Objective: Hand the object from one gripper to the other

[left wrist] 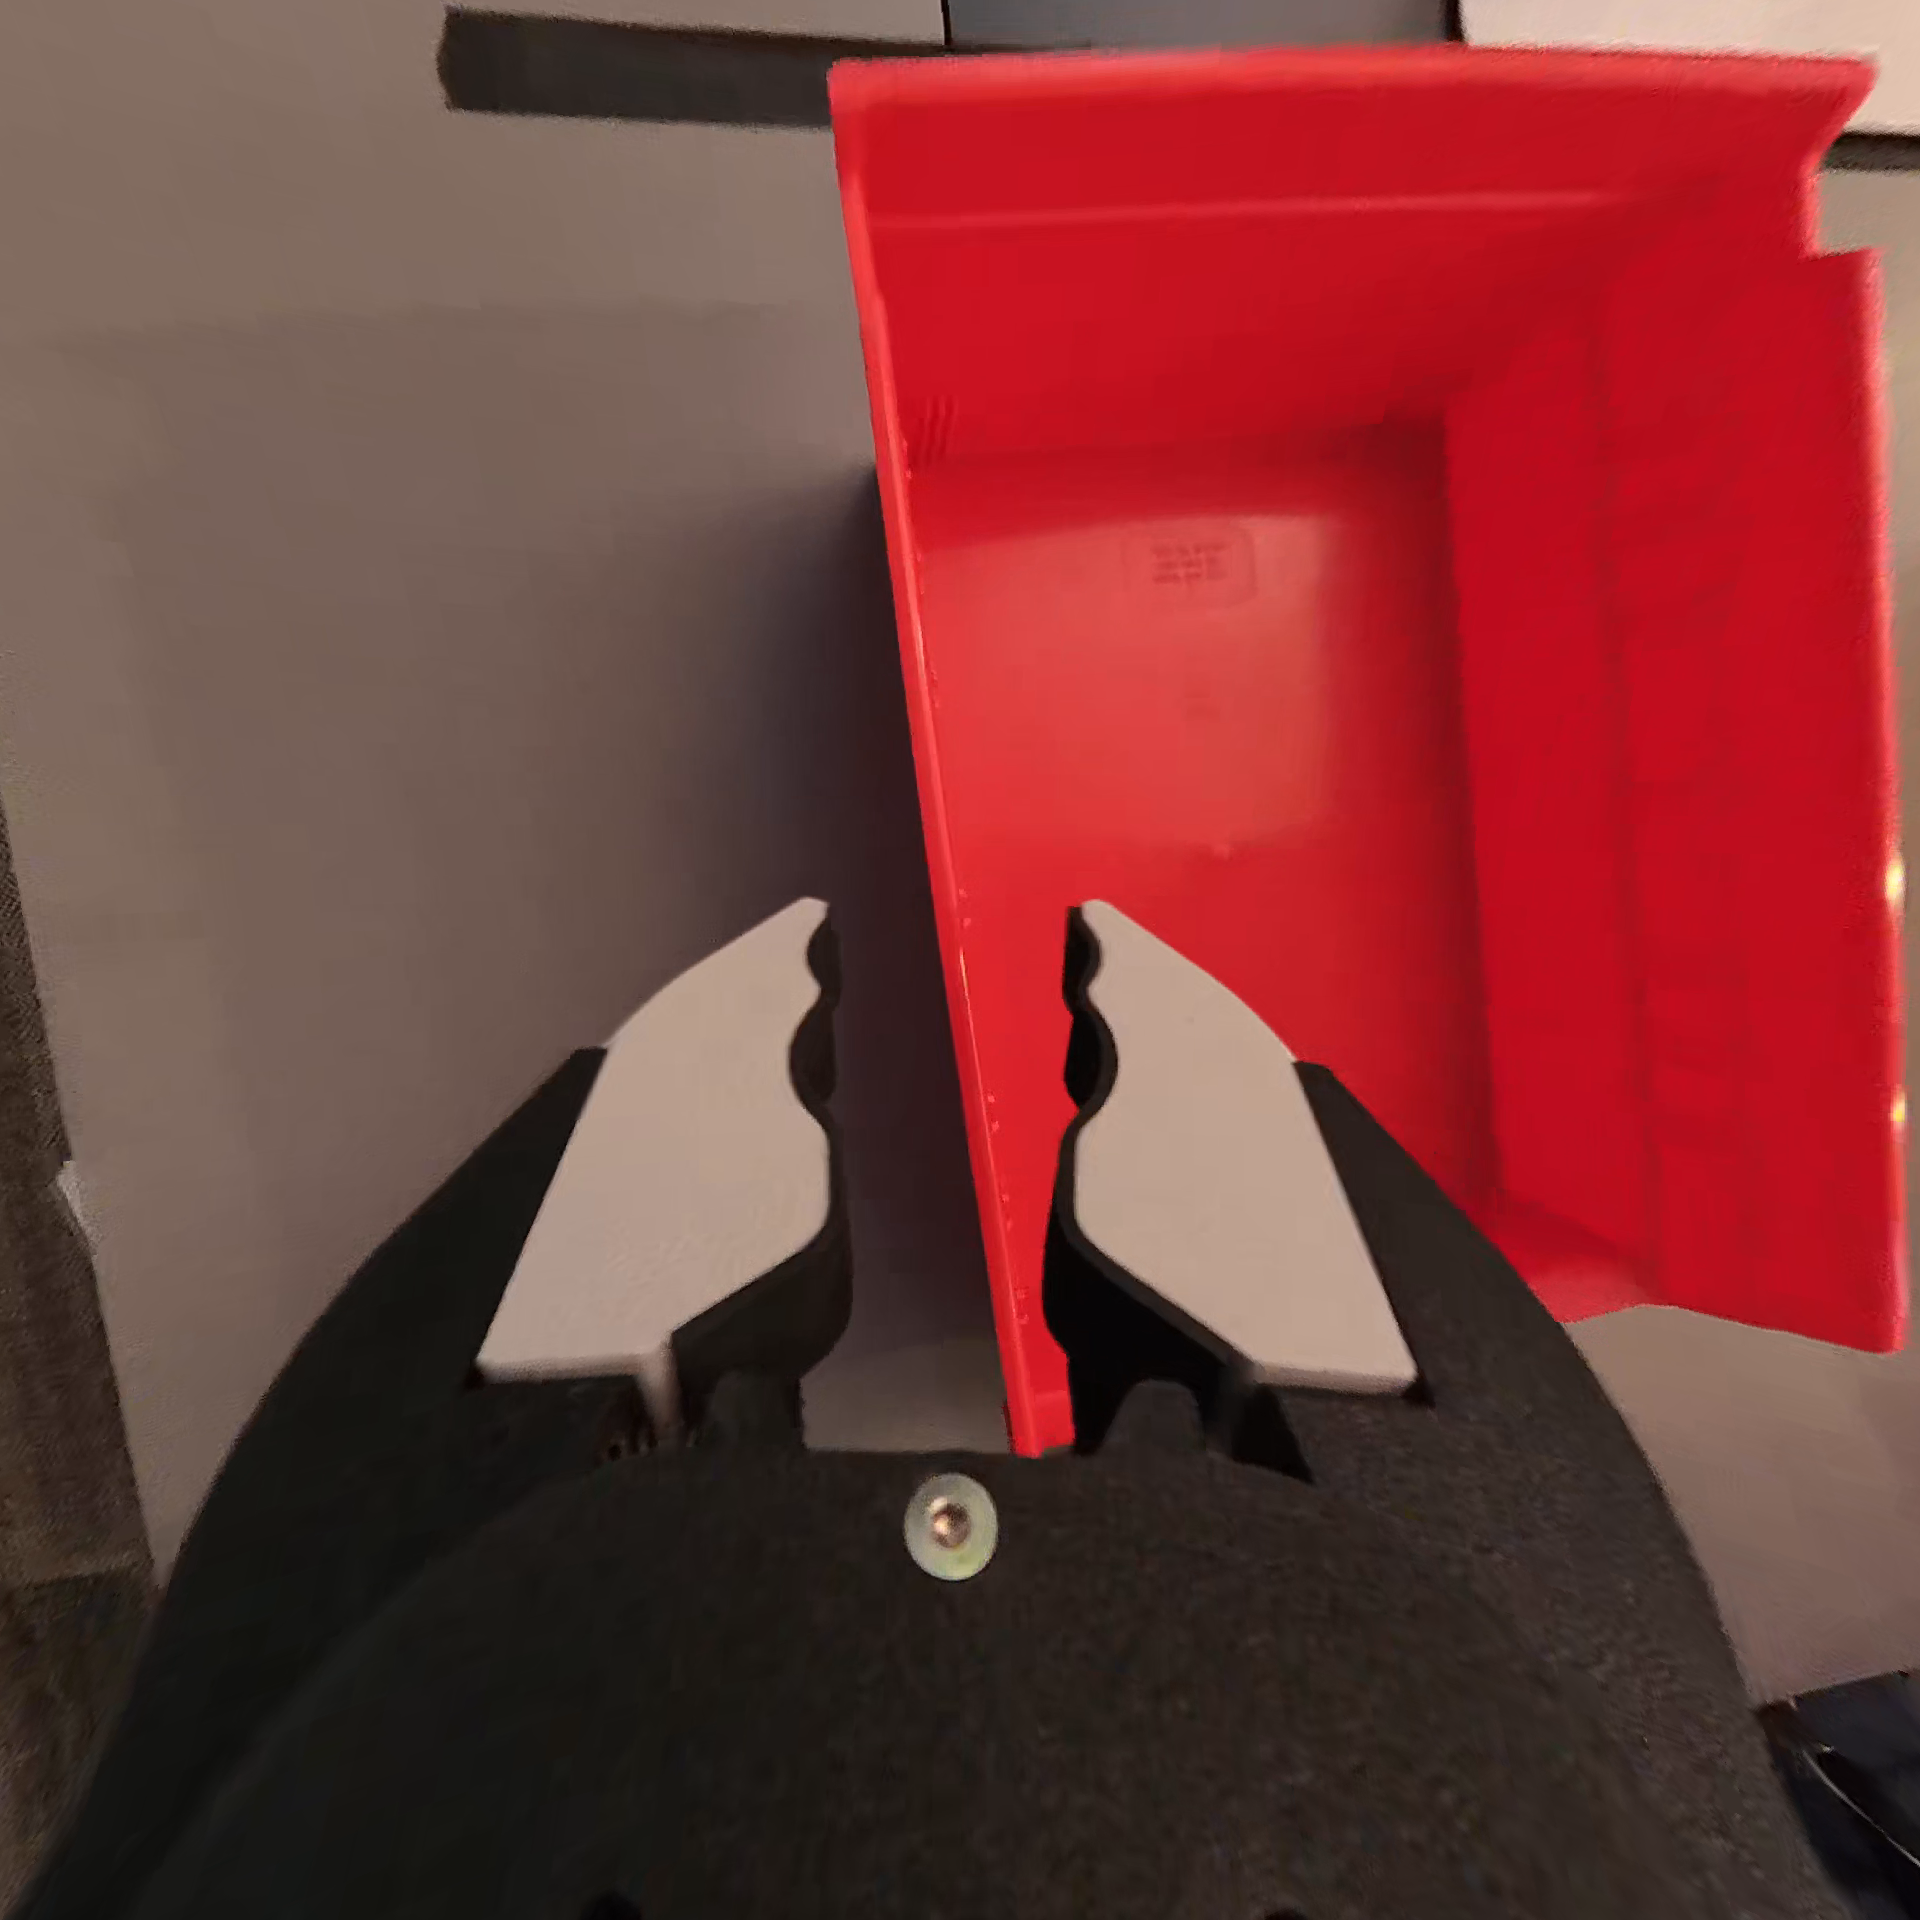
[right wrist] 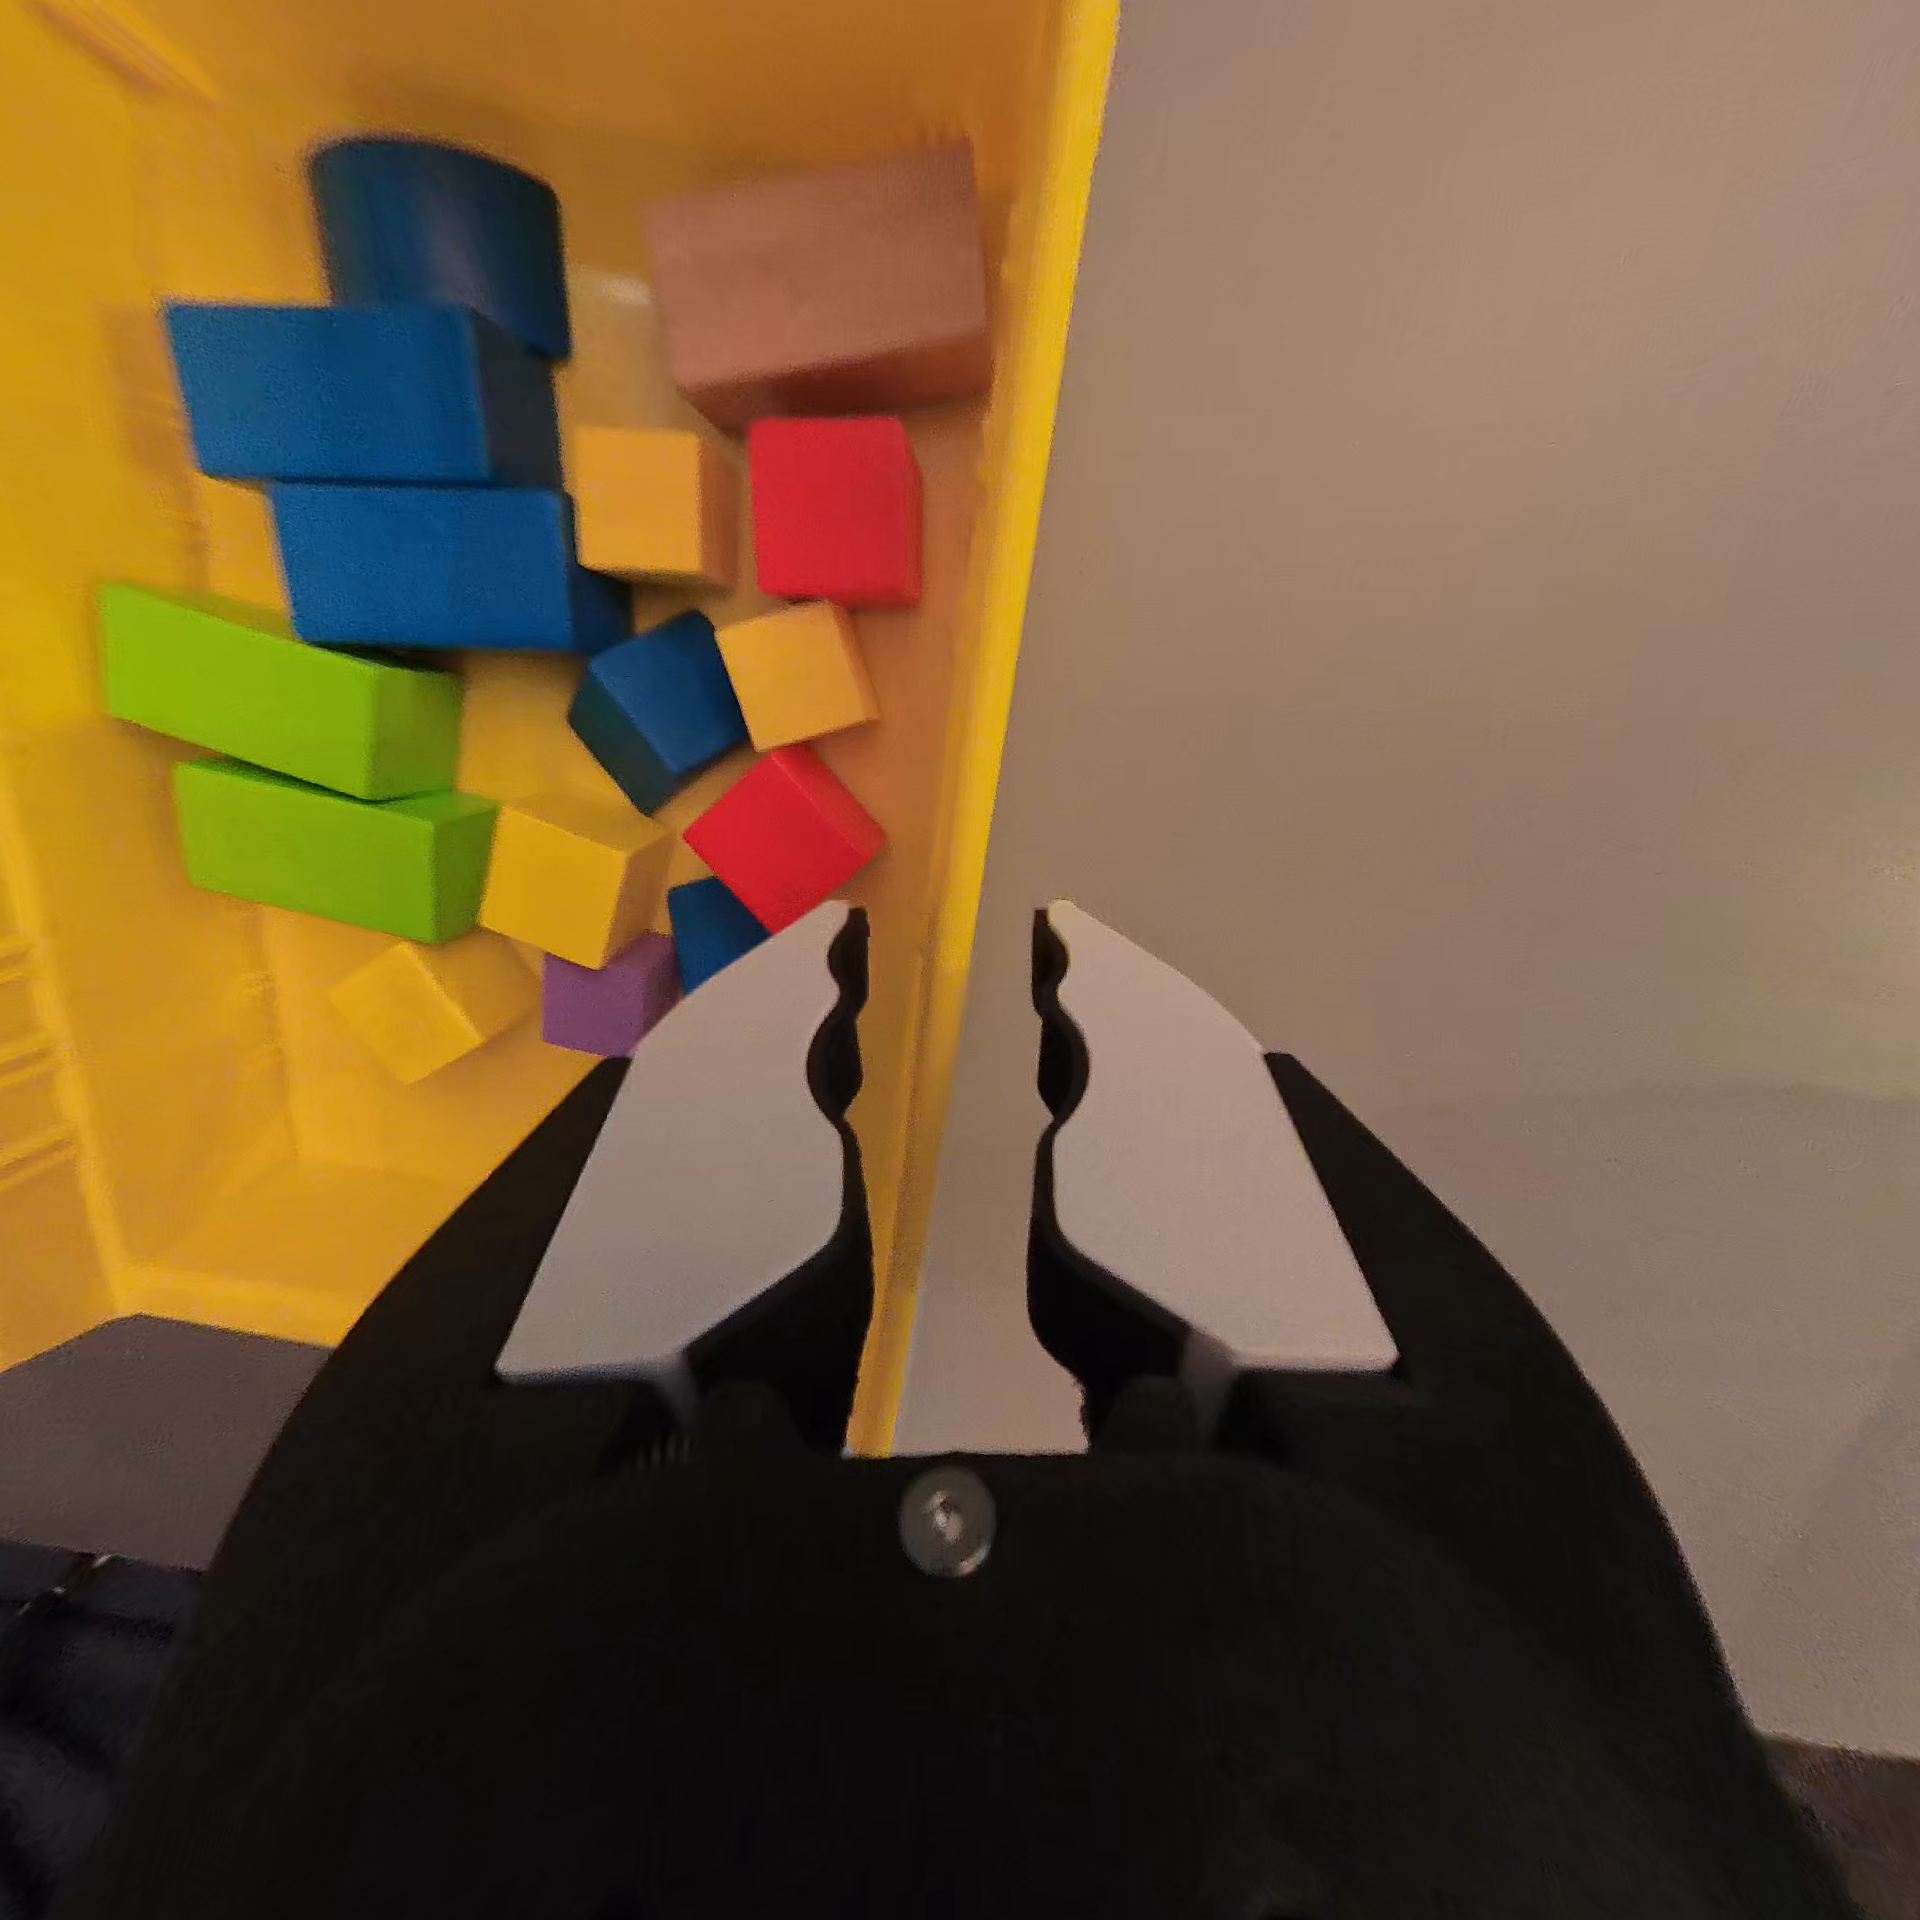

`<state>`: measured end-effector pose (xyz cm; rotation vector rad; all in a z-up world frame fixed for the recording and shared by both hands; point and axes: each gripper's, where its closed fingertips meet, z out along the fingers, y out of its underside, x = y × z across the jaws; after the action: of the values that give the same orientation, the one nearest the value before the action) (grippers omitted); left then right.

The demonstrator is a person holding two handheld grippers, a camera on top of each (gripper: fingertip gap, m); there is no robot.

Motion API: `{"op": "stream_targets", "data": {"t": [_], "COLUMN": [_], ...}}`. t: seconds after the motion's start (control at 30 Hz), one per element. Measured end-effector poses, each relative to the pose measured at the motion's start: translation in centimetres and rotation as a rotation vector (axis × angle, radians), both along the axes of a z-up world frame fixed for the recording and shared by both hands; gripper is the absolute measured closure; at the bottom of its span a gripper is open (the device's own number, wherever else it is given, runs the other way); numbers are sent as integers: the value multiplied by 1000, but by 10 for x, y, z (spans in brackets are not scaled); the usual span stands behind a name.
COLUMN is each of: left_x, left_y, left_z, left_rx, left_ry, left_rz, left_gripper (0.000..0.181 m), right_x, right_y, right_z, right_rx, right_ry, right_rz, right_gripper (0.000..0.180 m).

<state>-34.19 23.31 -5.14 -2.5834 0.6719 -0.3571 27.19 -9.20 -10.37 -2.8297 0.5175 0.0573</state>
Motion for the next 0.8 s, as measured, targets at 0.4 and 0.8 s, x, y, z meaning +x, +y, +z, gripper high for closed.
{"op": "stream_targets", "data": {"t": [0.4, 0.8], "left_x": [0, 29], "left_y": [-19, -31], "left_z": [-59, -61], "left_rx": [-269, -269], "left_ry": [184, 292], "left_rz": [-58, -141], "left_gripper": [175, 173], "right_x": [-11, -20], "right_y": [-7, -4], "right_z": [-28, -28], "right_rx": [-104, -129], "right_ry": [134, 133], "right_rz": [10, -4], "right_gripper": [173, 173]}}
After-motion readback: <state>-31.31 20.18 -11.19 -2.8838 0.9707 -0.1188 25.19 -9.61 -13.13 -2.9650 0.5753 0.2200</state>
